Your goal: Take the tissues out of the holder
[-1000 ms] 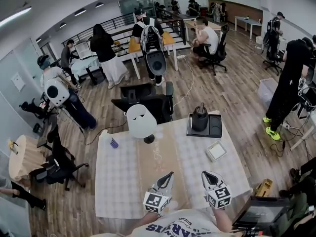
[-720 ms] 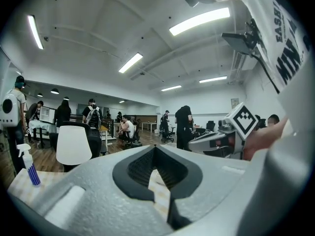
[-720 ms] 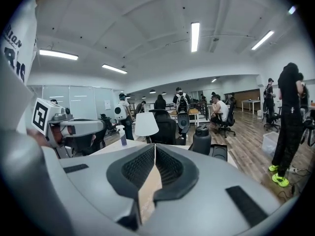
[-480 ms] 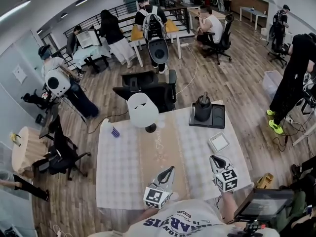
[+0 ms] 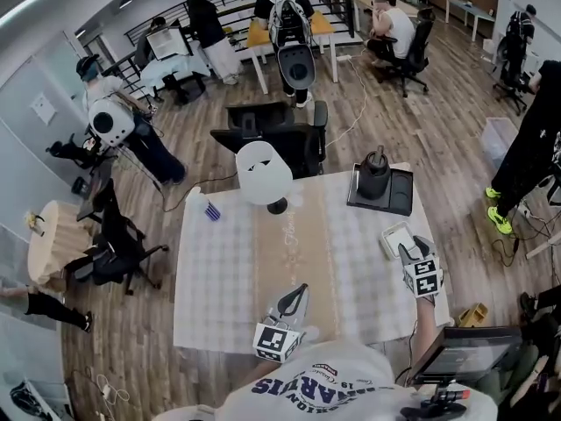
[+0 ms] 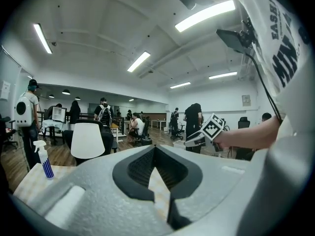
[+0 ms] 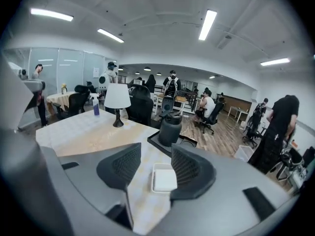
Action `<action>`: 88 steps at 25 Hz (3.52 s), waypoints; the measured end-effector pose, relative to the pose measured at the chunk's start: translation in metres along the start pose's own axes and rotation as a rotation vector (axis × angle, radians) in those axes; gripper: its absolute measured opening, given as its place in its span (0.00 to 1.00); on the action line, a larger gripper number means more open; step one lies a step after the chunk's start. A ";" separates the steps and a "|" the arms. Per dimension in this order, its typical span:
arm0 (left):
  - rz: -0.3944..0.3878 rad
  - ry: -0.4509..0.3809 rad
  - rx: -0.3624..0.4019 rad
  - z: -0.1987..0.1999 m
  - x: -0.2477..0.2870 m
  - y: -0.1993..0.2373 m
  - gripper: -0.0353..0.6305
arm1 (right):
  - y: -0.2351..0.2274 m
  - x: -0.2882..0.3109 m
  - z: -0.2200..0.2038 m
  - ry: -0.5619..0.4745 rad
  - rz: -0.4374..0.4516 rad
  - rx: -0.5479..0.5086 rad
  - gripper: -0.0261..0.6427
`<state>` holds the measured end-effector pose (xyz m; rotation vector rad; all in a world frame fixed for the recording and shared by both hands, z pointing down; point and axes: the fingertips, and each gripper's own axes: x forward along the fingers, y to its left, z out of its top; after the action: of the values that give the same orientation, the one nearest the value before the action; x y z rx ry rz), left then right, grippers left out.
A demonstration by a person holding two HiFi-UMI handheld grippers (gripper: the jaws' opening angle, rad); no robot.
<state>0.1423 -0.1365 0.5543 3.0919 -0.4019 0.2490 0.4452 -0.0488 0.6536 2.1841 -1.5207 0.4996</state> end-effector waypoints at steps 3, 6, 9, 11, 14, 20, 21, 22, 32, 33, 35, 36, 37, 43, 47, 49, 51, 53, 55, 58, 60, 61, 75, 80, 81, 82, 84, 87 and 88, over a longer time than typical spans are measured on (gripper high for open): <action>0.020 -0.002 -0.007 0.002 -0.001 0.003 0.06 | -0.012 0.027 -0.015 0.062 -0.012 -0.057 0.42; 0.031 -0.002 -0.010 0.001 0.003 0.009 0.06 | -0.021 0.058 -0.025 0.117 -0.016 -0.104 0.48; 0.027 -0.006 -0.015 -0.002 0.007 0.008 0.06 | -0.034 0.084 -0.037 0.145 -0.045 -0.137 0.53; 0.016 -0.010 -0.016 -0.003 0.010 0.004 0.06 | -0.042 0.099 -0.047 0.165 -0.061 -0.155 0.54; 0.002 -0.019 -0.014 0.001 0.013 0.000 0.06 | -0.048 0.124 -0.068 0.230 -0.045 -0.151 0.55; 0.007 -0.036 -0.007 0.005 0.018 0.003 0.06 | -0.047 0.161 -0.109 0.362 0.017 -0.131 0.58; 0.009 -0.038 -0.009 0.004 0.018 0.003 0.06 | -0.047 0.166 -0.114 0.376 0.028 -0.129 0.58; 0.010 -0.038 -0.010 0.004 0.019 0.004 0.06 | -0.048 0.171 -0.119 0.389 0.039 -0.129 0.59; 0.037 -0.041 -0.014 0.010 0.026 0.008 0.06 | -0.048 0.199 -0.152 0.501 0.098 -0.142 0.62; 0.038 -0.043 -0.012 0.010 0.027 0.009 0.06 | -0.047 0.202 -0.158 0.511 0.106 -0.133 0.63; 0.038 -0.040 -0.015 0.009 0.028 0.009 0.06 | -0.047 0.206 -0.167 0.533 0.119 -0.103 0.65; 0.036 -0.038 -0.014 0.009 0.029 0.008 0.06 | -0.047 0.207 -0.171 0.544 0.125 -0.084 0.66; 0.035 -0.036 -0.013 0.010 0.030 0.007 0.06 | -0.048 0.208 -0.172 0.548 0.133 -0.065 0.69; 0.050 -0.035 -0.026 0.009 0.032 0.009 0.06 | -0.046 0.210 -0.168 0.525 0.187 -0.010 0.73; 0.046 -0.029 -0.019 0.006 0.035 0.012 0.06 | -0.047 0.216 -0.168 0.555 0.179 -0.060 0.73; 0.044 -0.033 -0.025 0.007 0.036 0.010 0.06 | -0.046 0.217 -0.170 0.562 0.176 -0.072 0.73; 0.039 -0.037 -0.027 0.007 0.037 0.009 0.06 | -0.045 0.216 -0.174 0.574 0.171 -0.070 0.73; 0.035 -0.042 -0.024 0.007 0.039 0.009 0.06 | -0.044 0.214 -0.177 0.586 0.167 -0.058 0.73; 0.032 -0.045 -0.023 0.007 0.039 0.008 0.06 | -0.045 0.212 -0.176 0.581 0.158 -0.063 0.73; 0.031 -0.039 -0.022 0.004 0.038 0.006 0.06 | -0.050 0.207 -0.181 0.609 0.135 -0.068 0.72; 0.028 -0.041 -0.023 0.006 0.038 0.004 0.06 | -0.050 0.204 -0.185 0.623 0.133 -0.061 0.72; 0.028 -0.044 -0.022 0.007 0.037 0.004 0.06 | -0.050 0.206 -0.183 0.605 0.136 -0.062 0.72; 0.057 -0.047 -0.018 0.007 0.032 0.006 0.06 | -0.041 0.212 -0.178 0.608 0.174 0.034 0.43; 0.064 -0.047 -0.011 0.008 0.028 0.007 0.06 | -0.043 0.210 -0.176 0.612 0.161 0.053 0.37; 0.065 -0.046 -0.006 0.009 0.027 0.008 0.06 | -0.043 0.209 -0.176 0.614 0.158 0.053 0.37; 0.066 -0.044 -0.003 0.009 0.027 0.008 0.06 | -0.043 0.208 -0.175 0.615 0.155 0.050 0.37; 0.068 -0.040 -0.005 0.008 0.025 0.009 0.06 | -0.044 0.208 -0.174 0.618 0.148 0.045 0.37; 0.064 -0.044 -0.005 0.009 0.022 0.007 0.06 | -0.043 0.206 -0.174 0.622 0.142 0.049 0.37; 0.064 -0.039 -0.006 0.008 0.022 0.007 0.06 | -0.043 0.205 -0.175 0.622 0.140 0.051 0.37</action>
<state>0.1626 -0.1488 0.5498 3.0860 -0.5018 0.1877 0.5458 -0.1032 0.9013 1.7194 -1.3133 1.1462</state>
